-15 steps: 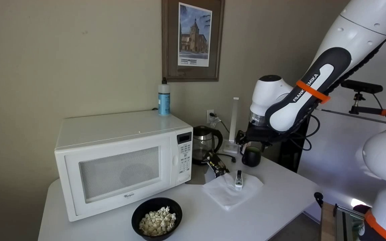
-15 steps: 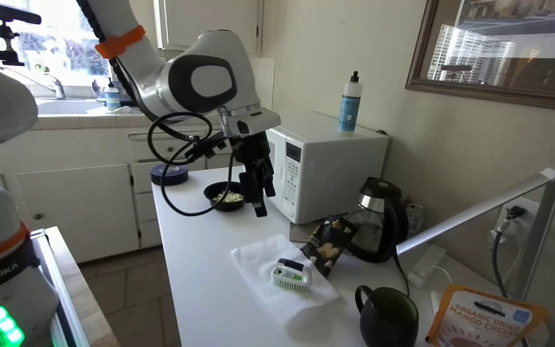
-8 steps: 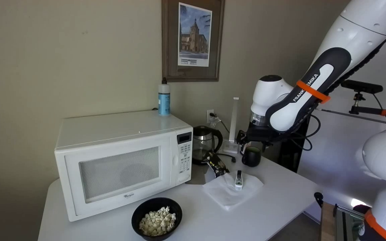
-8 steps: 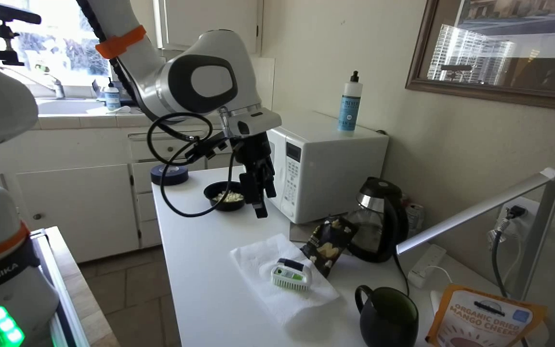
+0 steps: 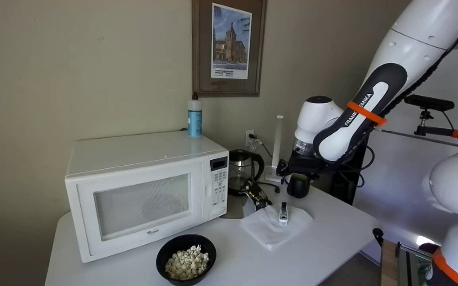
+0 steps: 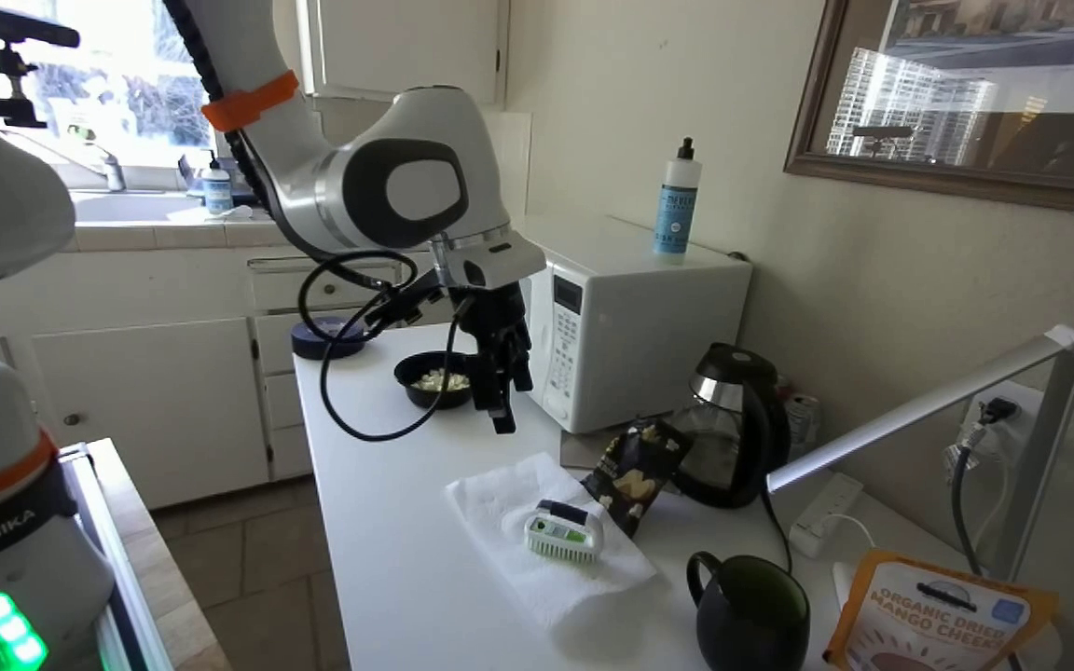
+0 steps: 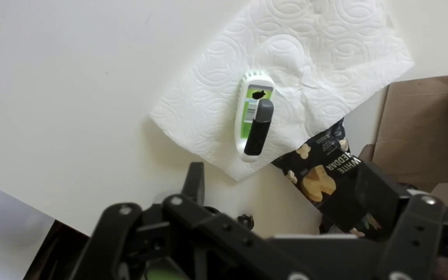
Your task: Put the white brush on top of the microwave
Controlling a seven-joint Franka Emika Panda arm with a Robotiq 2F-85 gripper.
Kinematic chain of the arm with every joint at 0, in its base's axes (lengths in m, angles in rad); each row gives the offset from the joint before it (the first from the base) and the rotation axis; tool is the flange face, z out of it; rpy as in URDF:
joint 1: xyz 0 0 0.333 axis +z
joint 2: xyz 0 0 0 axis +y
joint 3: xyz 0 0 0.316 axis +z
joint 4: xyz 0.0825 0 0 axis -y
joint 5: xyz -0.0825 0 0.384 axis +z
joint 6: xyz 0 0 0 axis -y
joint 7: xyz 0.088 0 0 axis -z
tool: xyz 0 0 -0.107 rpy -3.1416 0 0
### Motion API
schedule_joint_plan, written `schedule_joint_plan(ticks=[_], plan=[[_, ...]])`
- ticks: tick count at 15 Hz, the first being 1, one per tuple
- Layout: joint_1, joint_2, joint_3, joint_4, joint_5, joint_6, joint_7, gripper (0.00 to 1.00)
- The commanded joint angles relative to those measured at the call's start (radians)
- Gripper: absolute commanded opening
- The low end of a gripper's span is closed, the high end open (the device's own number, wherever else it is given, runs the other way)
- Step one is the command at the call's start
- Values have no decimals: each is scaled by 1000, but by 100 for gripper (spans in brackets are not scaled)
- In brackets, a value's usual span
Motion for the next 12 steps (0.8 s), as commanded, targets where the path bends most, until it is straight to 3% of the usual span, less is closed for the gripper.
schedule_joint_plan(ticks=[1, 6, 12], plan=[[-51, 117, 6, 51, -127, 41, 128, 100], [-46, 272, -61, 142, -325, 4, 300, 100], [52, 499, -186, 286, -530, 6, 425, 100]])
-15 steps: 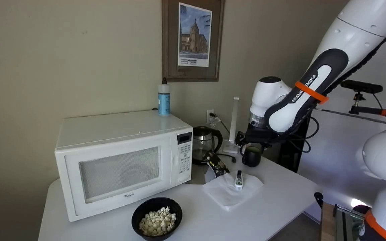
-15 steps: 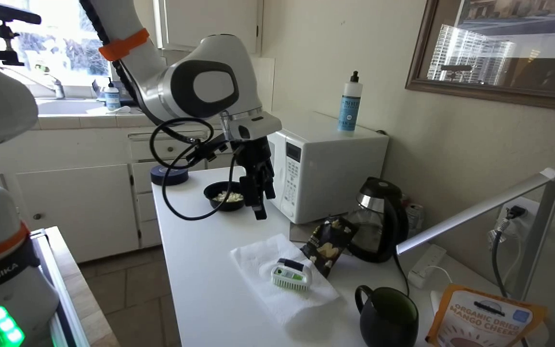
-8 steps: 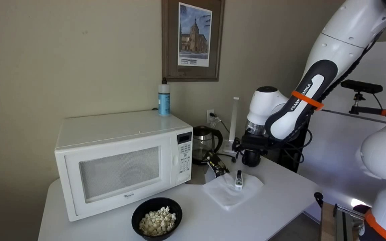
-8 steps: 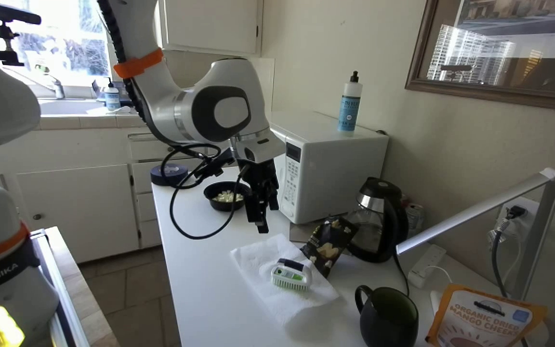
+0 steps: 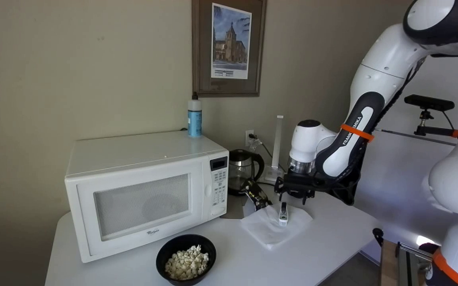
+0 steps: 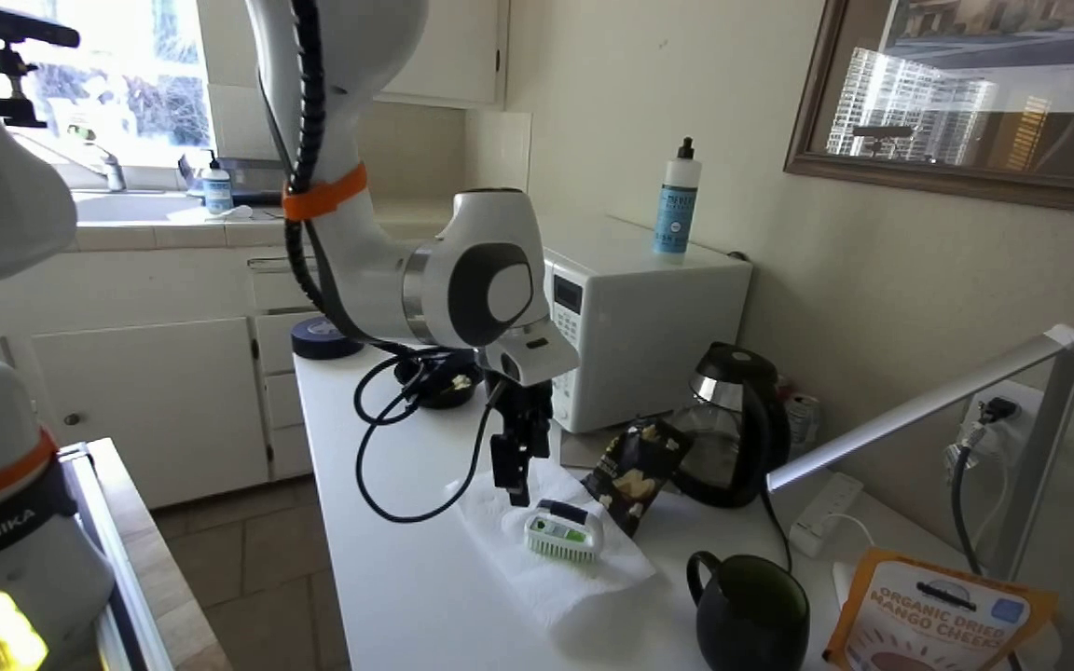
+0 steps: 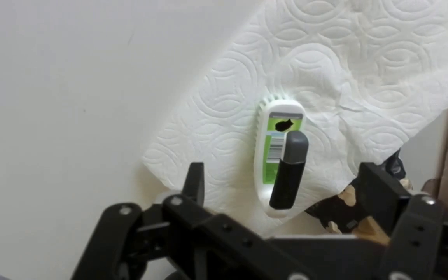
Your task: Put the white brush on top of the microwave
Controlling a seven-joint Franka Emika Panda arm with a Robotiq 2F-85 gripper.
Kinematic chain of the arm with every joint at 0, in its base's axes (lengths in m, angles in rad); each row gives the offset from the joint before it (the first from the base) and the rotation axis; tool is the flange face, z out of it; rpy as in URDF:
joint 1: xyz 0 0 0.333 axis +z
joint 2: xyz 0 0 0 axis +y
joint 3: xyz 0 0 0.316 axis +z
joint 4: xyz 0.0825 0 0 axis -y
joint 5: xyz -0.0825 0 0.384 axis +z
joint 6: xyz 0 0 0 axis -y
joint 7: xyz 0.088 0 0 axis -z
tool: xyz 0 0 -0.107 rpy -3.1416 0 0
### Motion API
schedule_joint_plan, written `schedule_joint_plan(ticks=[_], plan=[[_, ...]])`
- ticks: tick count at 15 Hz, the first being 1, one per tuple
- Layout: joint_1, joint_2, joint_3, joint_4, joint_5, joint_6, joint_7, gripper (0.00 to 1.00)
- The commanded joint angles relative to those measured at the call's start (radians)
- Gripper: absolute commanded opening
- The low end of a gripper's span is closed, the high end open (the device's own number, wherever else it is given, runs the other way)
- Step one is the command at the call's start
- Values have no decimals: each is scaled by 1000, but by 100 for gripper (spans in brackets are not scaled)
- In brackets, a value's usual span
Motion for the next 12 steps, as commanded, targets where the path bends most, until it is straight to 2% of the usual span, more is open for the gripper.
schedule_joint_plan(ticks=[1, 7, 12], plan=[[84, 163, -85, 120, -124, -1, 110, 100], [158, 334, -143, 247, -133, 1, 121, 100], [180, 381, -159, 304, -110, -10, 109, 100]])
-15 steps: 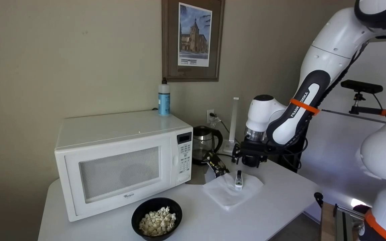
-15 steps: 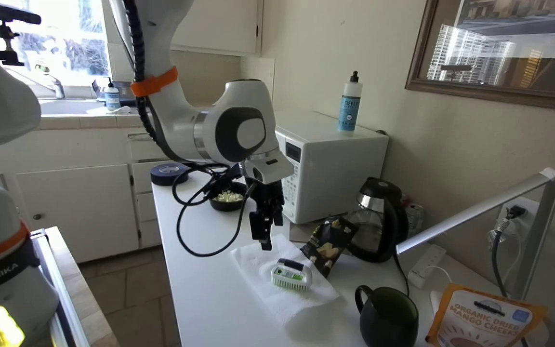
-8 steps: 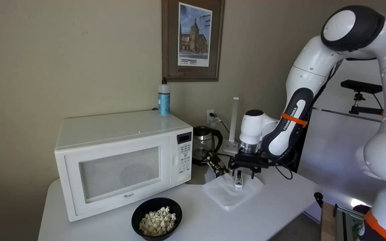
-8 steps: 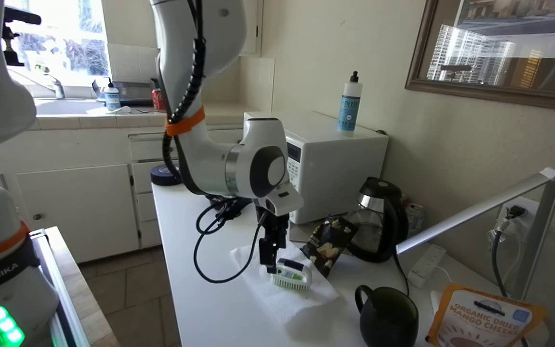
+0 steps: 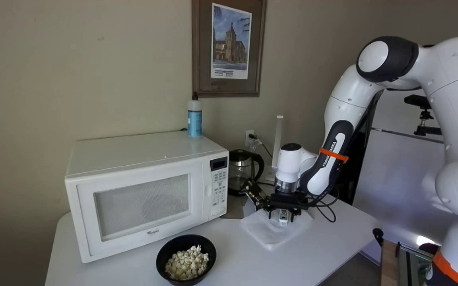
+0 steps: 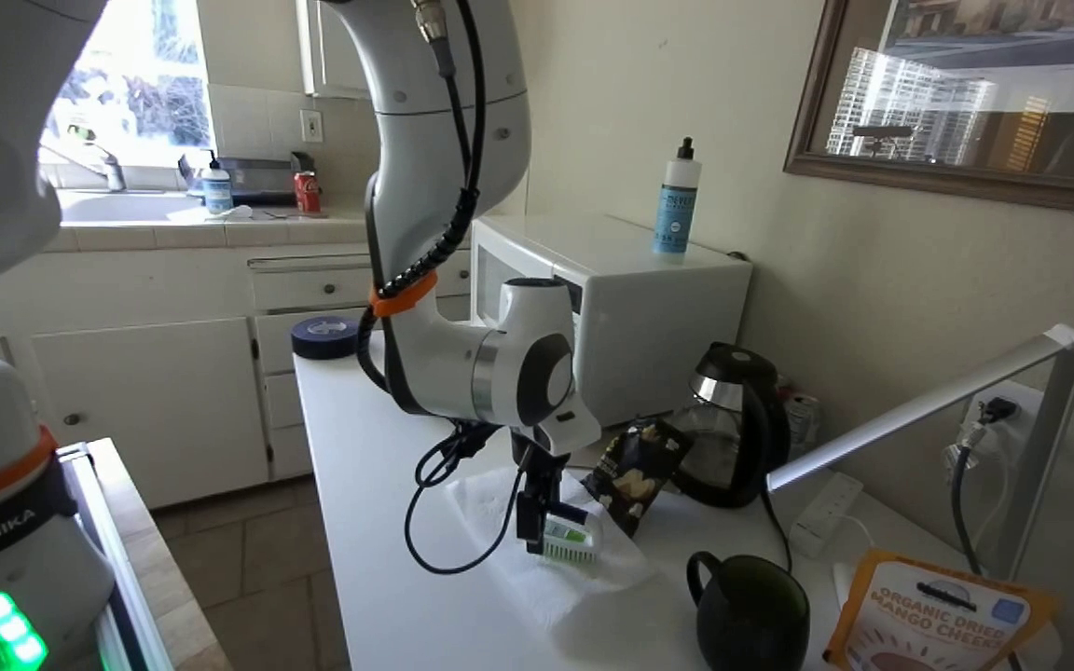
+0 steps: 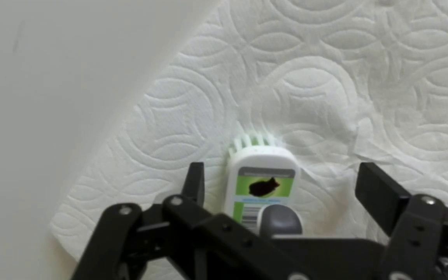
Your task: Put the white brush on top of the microwave
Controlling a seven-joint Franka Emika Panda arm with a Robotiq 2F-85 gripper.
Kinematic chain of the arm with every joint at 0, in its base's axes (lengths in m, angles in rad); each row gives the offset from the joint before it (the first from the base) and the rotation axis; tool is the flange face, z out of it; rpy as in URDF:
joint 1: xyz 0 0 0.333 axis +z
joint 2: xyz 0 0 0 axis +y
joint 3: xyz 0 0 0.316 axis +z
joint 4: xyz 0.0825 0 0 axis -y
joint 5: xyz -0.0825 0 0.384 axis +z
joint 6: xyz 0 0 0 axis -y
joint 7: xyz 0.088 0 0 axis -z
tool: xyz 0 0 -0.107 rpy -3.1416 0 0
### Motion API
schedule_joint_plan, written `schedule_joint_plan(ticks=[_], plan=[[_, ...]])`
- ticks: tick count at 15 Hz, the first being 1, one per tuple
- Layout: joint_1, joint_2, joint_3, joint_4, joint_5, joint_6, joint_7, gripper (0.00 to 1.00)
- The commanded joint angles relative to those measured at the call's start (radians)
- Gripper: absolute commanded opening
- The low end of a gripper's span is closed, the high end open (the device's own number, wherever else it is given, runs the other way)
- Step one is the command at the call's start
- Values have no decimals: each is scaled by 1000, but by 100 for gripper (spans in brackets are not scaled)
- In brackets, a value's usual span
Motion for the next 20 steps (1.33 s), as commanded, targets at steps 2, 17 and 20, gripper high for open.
schedule_joint_plan(ticks=[2, 17, 20], plan=[[-3, 29, 8, 33, 24, -25, -6, 100], [508, -46, -379, -20, 948, -51, -619, 35], [581, -52, -442, -33, 1002, -51, -643, 22]])
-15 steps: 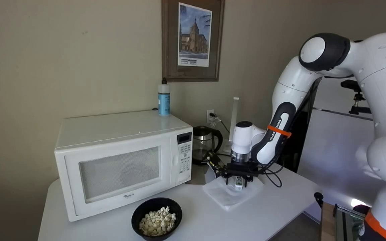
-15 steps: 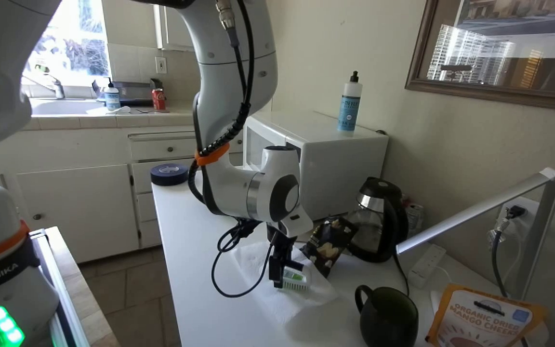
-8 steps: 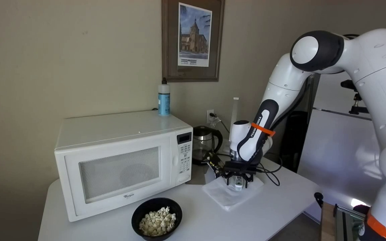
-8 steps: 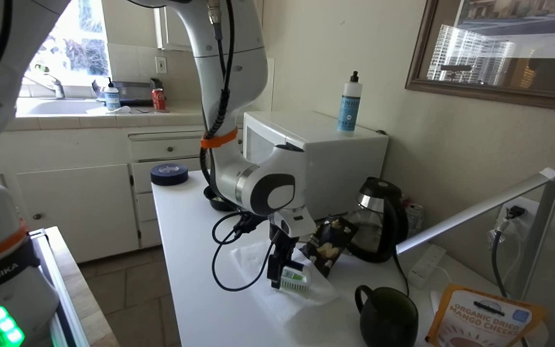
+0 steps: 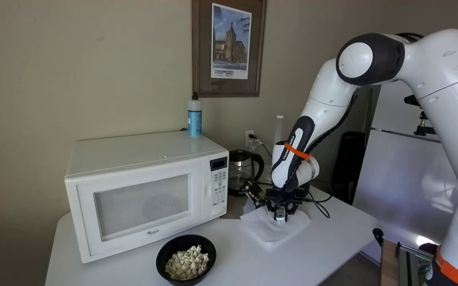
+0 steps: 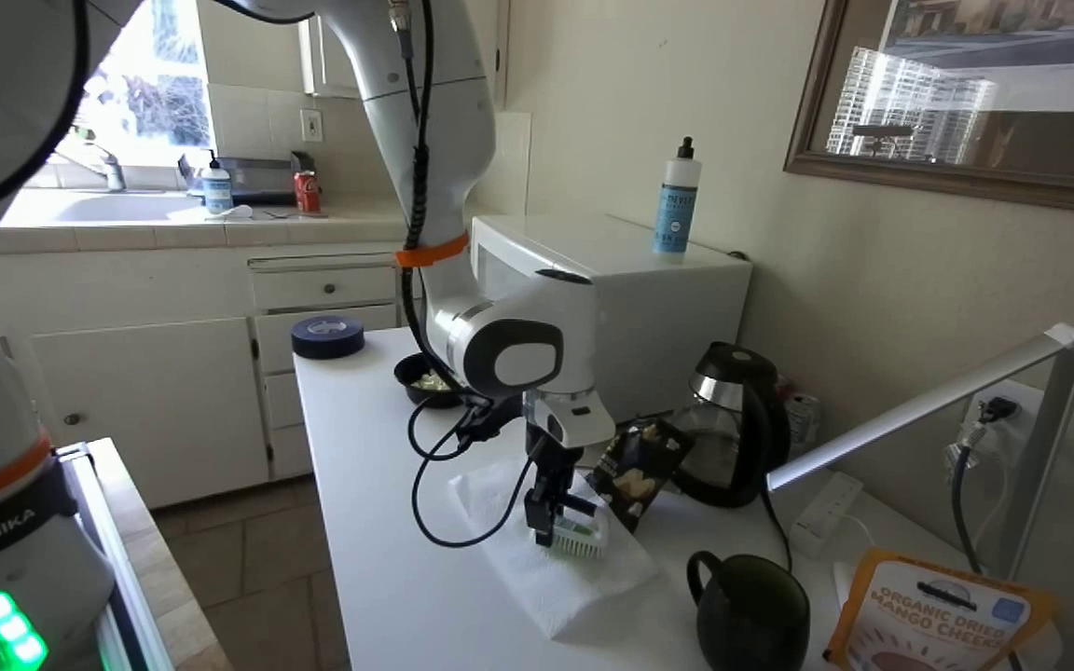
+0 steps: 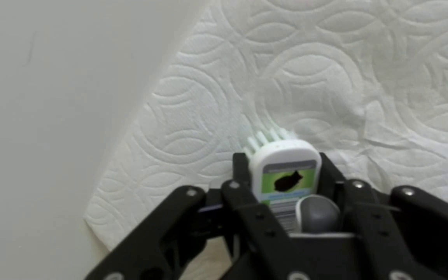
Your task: Put the white brush on top of the microwave
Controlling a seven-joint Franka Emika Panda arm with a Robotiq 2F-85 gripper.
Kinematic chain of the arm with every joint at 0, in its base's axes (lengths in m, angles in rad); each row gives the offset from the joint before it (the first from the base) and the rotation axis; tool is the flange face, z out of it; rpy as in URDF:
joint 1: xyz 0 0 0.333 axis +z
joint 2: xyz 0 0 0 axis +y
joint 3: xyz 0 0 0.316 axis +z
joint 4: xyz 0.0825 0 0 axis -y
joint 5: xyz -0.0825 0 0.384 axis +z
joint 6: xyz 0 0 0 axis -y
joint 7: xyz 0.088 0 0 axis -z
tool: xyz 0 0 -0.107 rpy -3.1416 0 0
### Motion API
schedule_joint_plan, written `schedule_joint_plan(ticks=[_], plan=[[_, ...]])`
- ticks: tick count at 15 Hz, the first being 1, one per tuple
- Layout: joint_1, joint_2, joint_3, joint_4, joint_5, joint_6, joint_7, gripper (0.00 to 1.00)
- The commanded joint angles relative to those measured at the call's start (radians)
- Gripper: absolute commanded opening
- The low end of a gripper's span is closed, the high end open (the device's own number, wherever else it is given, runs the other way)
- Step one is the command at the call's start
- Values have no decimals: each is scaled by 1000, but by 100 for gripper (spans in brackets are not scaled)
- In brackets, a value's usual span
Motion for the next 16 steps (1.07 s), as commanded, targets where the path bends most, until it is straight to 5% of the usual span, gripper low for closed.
schedule_joint_plan(ticks=[1, 10, 16], plan=[[103, -28, -86, -34, 75, -21, -35, 19], [248, -231, -177, -222, 61, 55, -72, 19], [449, -506, -351, -367, -146, 137, -61, 19]])
